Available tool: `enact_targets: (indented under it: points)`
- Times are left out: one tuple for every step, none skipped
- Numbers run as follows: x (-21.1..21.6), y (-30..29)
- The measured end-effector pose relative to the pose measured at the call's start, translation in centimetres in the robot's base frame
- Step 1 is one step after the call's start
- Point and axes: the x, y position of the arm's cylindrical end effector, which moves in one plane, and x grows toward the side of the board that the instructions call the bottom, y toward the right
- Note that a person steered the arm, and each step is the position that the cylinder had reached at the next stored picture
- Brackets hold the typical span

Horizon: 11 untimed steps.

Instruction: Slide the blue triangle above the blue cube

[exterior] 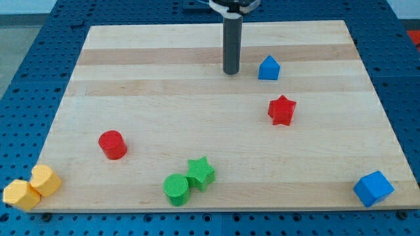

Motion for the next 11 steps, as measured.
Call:
enact_targets:
  points:
    - [0.0, 2.9]
    - [0.0, 5.8]
    - [0.0, 8.6]
    - [0.0, 9.9]
    - [0.7, 10.9]
    - [1.3, 11.7]
    - [2.6, 12.0]
    - [3.8, 13.1]
    - [4.4, 14.2]
    - [5.6, 15.6]
    - [7.1, 16.0]
